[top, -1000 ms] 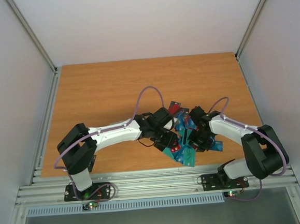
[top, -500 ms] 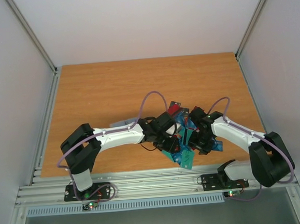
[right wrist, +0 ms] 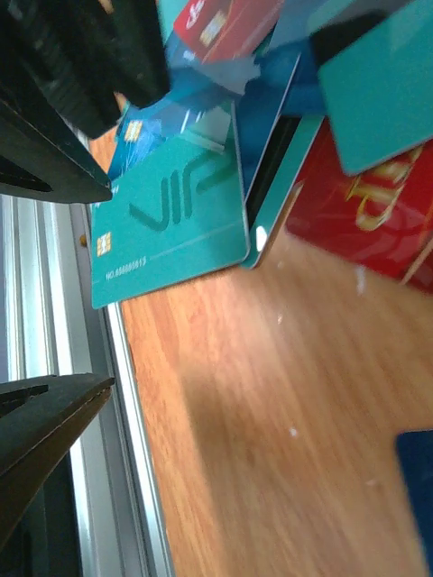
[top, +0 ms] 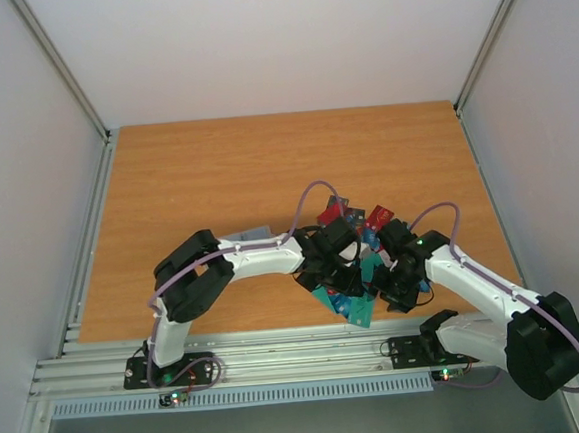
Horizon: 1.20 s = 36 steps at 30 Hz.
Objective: Put the credit cards into the card holder
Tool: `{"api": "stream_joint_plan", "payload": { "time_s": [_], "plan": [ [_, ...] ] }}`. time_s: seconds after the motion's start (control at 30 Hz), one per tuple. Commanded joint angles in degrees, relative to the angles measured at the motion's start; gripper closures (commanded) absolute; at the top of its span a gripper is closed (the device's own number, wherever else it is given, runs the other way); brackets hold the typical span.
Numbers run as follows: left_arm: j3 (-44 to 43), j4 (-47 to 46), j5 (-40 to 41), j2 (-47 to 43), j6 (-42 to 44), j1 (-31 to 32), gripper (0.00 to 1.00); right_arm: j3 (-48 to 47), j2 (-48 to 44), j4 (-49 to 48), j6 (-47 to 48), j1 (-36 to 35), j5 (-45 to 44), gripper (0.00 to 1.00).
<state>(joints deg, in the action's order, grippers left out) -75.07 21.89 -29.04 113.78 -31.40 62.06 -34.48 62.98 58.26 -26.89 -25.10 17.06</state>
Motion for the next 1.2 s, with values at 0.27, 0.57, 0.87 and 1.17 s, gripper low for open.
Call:
{"api": "stream_joint_plan", "payload": {
  "time_s": [0.27, 0.57, 0.87, 1.17],
  "plan": [
    [-4.4, -0.9, -1.1, 6.4, -0.7, 0.2, 0.85, 8.8, -6.7, -6.3, 1.3, -0.3, 11.2, 0.48],
    [-3.8, 0.4, 0.8, 9.3, -0.8, 0.2, 0.86, 12.4, -5.5, -11.8, 1.9, -0.3, 15.1, 0.48],
    [-3.1, -0.7, 0.1, 10.1, -1.6, 0.2, 0.87, 15.1, -2.4, -17.1, 2.6, -0.3, 16.9, 0.48],
    [-2.6, -1.5, -0.3, 10.3, -2.4, 0.2, 0.87, 17.4, 0.5, -23.8, 2.4, -0.3, 19.2, 0.48]
  ]
}}
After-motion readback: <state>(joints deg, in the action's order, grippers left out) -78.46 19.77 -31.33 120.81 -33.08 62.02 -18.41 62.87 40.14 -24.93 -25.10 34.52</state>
